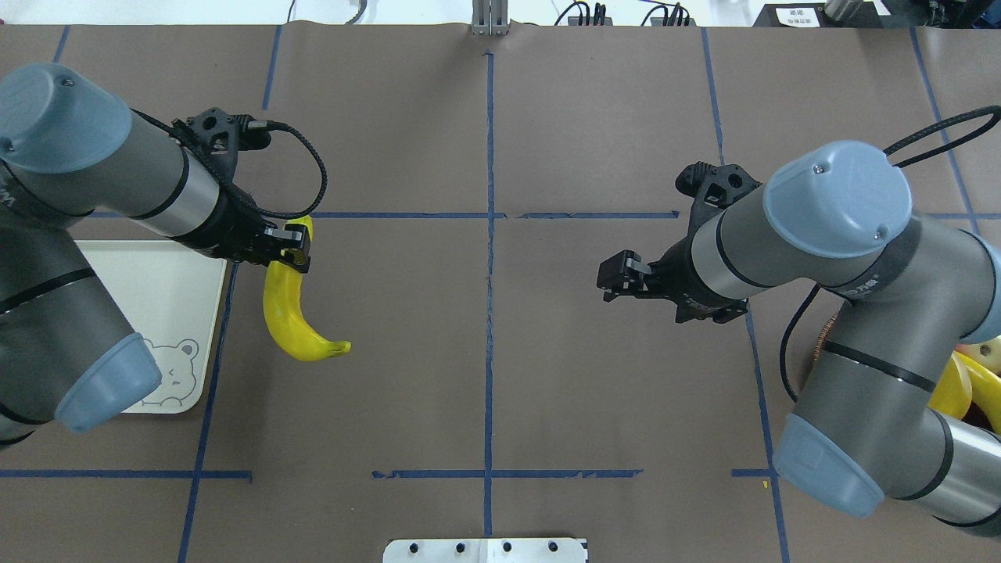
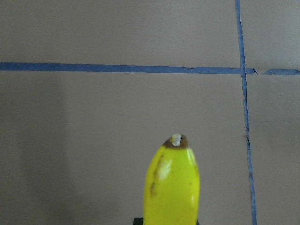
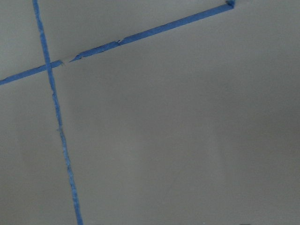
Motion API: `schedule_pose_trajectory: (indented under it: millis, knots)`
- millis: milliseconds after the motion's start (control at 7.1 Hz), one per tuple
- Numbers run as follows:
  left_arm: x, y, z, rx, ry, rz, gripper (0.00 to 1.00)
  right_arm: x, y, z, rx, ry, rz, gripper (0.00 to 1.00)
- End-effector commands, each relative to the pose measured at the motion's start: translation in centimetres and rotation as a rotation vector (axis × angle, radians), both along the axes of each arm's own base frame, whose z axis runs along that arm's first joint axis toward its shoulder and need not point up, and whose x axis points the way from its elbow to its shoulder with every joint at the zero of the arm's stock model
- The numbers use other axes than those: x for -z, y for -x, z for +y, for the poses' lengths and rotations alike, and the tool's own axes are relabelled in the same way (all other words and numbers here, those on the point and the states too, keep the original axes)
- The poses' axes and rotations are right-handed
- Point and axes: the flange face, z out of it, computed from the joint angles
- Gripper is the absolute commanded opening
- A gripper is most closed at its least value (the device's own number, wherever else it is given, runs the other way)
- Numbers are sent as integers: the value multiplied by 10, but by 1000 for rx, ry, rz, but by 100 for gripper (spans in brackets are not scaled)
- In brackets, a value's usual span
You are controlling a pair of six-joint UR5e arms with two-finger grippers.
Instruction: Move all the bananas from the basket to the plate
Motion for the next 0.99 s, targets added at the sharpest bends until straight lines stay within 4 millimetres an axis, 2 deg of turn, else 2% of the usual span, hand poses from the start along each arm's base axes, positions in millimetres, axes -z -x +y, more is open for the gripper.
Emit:
schedule_pose_trajectory:
  millis: [0,141,422,563,704,845]
  knots:
    - [-23,42,17,-127,-14,-293,0,-2,-29,1,78,-16,97,100]
    - [-71,59,17,-172,-65,-409,0,-1,-44,4,123,-39,149,100]
    - [-129,122,-10,-160,-110,-432,0,-17,-71,-3,171,-96,189,100]
    - [-170,136,-21,-159,-99,-353,0,-25,-77,-3,176,-95,194,100]
    - [-215,148,-36,-146,-77,-264,0,-25,-78,-3,174,-96,193,100]
    - [-246,154,-49,-125,-72,-219,0,-24,-80,-2,174,-97,192,100]
